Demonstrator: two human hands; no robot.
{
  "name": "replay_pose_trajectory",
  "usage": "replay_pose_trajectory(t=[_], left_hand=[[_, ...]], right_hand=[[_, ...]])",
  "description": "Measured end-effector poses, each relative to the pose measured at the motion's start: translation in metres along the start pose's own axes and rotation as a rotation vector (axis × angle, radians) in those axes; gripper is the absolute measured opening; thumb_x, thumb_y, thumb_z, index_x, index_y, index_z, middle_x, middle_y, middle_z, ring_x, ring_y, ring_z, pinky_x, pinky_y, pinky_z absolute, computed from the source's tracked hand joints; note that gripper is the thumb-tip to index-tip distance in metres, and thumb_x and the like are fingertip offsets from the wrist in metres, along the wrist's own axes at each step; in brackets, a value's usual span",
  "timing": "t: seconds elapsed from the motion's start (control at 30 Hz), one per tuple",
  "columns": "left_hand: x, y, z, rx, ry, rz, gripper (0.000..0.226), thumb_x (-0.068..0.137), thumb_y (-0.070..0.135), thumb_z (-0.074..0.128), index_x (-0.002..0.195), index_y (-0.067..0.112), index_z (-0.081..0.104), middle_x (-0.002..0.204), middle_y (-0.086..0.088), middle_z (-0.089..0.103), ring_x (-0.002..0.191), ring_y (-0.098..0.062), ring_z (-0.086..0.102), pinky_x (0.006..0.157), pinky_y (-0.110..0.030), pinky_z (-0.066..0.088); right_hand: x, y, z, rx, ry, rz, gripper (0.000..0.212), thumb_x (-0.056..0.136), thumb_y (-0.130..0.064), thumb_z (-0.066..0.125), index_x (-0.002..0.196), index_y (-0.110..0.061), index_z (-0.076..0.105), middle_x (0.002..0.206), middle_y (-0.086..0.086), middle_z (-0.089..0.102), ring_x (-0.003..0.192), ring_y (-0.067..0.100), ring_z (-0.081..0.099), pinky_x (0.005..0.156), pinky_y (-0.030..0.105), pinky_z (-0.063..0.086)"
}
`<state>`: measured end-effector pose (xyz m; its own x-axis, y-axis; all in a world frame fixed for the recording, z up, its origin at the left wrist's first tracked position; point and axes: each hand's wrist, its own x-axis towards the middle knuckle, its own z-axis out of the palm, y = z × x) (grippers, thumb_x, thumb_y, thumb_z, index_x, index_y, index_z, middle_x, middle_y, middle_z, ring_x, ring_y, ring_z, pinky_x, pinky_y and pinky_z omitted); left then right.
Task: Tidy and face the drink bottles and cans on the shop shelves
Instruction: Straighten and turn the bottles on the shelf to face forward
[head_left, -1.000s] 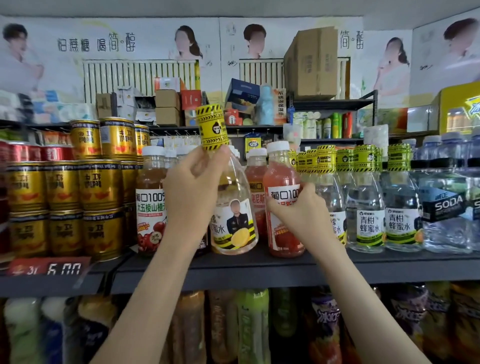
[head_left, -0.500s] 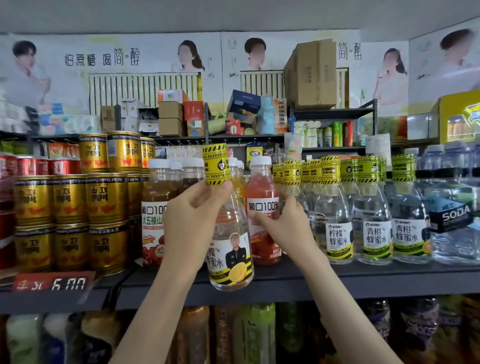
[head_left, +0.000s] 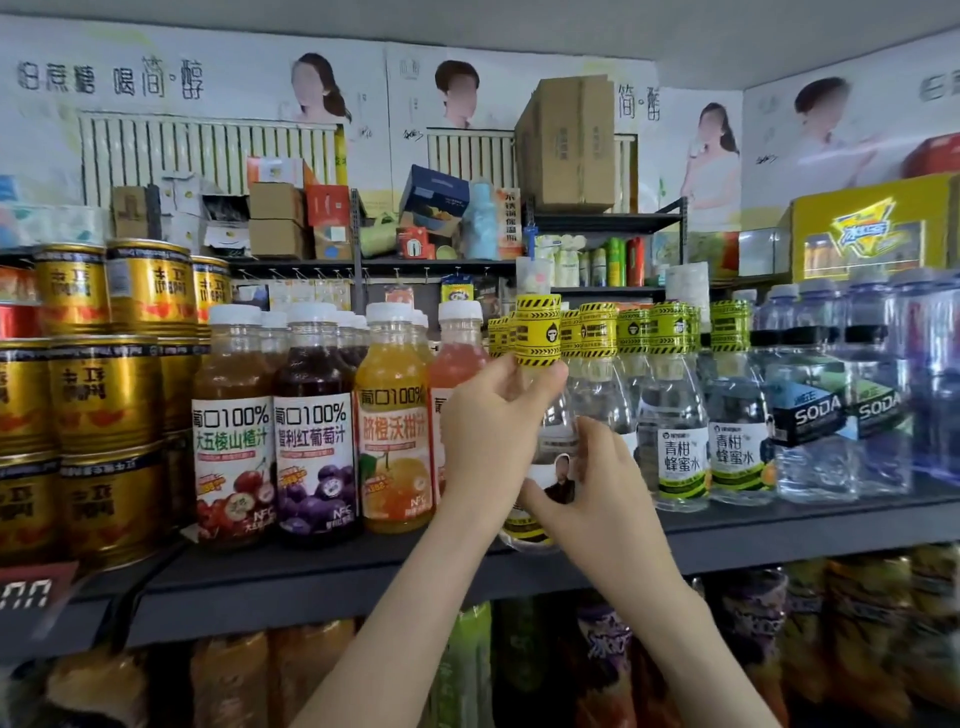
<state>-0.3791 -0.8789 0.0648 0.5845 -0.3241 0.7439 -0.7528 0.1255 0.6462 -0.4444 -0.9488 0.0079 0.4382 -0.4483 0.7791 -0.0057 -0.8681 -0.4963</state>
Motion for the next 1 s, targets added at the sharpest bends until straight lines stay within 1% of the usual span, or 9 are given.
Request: replay_pose_trajectory(t=[0.07,0.13,0.23,0.37,0.47,0.63,0.8,0.93,1.0], left_hand=[[0.002,-0.003,0.006,0.127,-0.021,0.054,0.045,0.089,0.048,0.055,0.123,0.018,0.058,0.113,0.006,0.063,0.096,0.001,0.052,0.072,-0.003,0.036],[0.000,-0.009,0.007,0.209,-0.045,0.110,0.054,0.094,0.041,0.048,0.142,0.017,0.039,0.135,0.003,0.051,0.118,-0.003,0.046,0.091,-0.005,0.030],[-0.011,-0.020,-0.002,0.375,-0.002,0.272,0.048,0.098,0.026,0.043,0.145,0.026,0.031,0.152,0.008,0.027,0.139,-0.006,0.017,0.107,-0.013,0.007],[-0.019,-0.056,-0.021,0.575,0.141,0.396,0.055,0.091,0.025,0.056,0.142,0.029,0.036,0.155,-0.001,0.020,0.143,-0.018,0.007,0.114,-0.039,0.011],[-0.023,-0.076,-0.027,0.748,0.091,0.412,0.062,0.087,0.039,0.054,0.143,0.031,0.031,0.155,-0.007,0.019,0.143,-0.032,0.006,0.110,-0.062,0.012],[-0.024,-0.085,-0.025,0.897,-0.017,0.479,0.073,0.082,0.039,0.064,0.145,0.030,0.028,0.157,-0.003,0.012,0.144,-0.034,-0.005,0.106,-0.064,-0.011],[-0.027,-0.078,-0.019,0.879,-0.027,0.478,0.068,0.080,0.037,0.067,0.141,0.023,0.039,0.155,-0.004,0.022,0.143,-0.037,-0.001,0.105,-0.067,-0.007],[-0.033,-0.075,-0.009,0.809,-0.026,0.471,0.071,0.079,0.032,0.070,0.140,0.016,0.040,0.143,-0.003,0.045,0.143,-0.030,0.007,0.107,-0.060,-0.012],[-0.036,-0.074,-0.003,0.744,-0.042,0.450,0.072,0.078,0.024,0.073,0.140,0.009,0.040,0.135,-0.005,0.054,0.142,-0.024,0.012,0.107,-0.063,-0.009]], right_hand=[[0.002,0.003,0.004,-0.018,0.027,0.008,0.073,0.075,-0.039,0.069,0.132,-0.009,0.037,0.106,-0.002,0.045,0.102,0.016,0.043,0.082,0.024,0.037],[0.004,0.004,0.007,-0.044,0.028,0.023,0.073,0.077,-0.034,0.068,0.136,-0.008,0.033,0.117,0.001,0.044,0.111,0.018,0.039,0.090,0.026,0.036],[0.010,0.010,0.015,-0.124,0.024,0.046,0.075,0.082,-0.037,0.064,0.142,-0.006,0.030,0.126,0.008,0.046,0.117,0.024,0.038,0.097,0.030,0.033],[0.011,0.021,0.029,-0.150,0.060,0.024,0.085,0.082,-0.046,0.066,0.146,-0.005,0.028,0.117,0.011,0.048,0.110,0.025,0.042,0.090,0.031,0.039],[0.005,0.022,0.036,-0.162,0.144,-0.024,0.082,0.084,-0.040,0.065,0.146,-0.005,0.027,0.113,0.009,0.047,0.106,0.022,0.040,0.084,0.026,0.035],[0.001,0.021,0.040,-0.167,0.245,-0.058,0.069,0.084,-0.022,0.069,0.142,-0.003,0.036,0.110,0.013,0.052,0.102,0.029,0.047,0.085,0.032,0.037],[0.001,0.022,0.032,-0.173,0.187,-0.060,0.062,0.091,-0.015,0.060,0.145,-0.010,0.031,0.118,0.012,0.052,0.108,0.030,0.045,0.086,0.034,0.036],[0.000,0.020,0.029,-0.191,0.177,-0.044,0.059,0.093,-0.010,0.055,0.147,-0.012,0.029,0.123,0.011,0.047,0.111,0.026,0.042,0.082,0.024,0.030],[-0.001,0.019,0.028,-0.184,0.172,-0.041,0.059,0.093,-0.012,0.054,0.147,-0.012,0.029,0.125,0.010,0.048,0.112,0.026,0.045,0.083,0.026,0.032]])
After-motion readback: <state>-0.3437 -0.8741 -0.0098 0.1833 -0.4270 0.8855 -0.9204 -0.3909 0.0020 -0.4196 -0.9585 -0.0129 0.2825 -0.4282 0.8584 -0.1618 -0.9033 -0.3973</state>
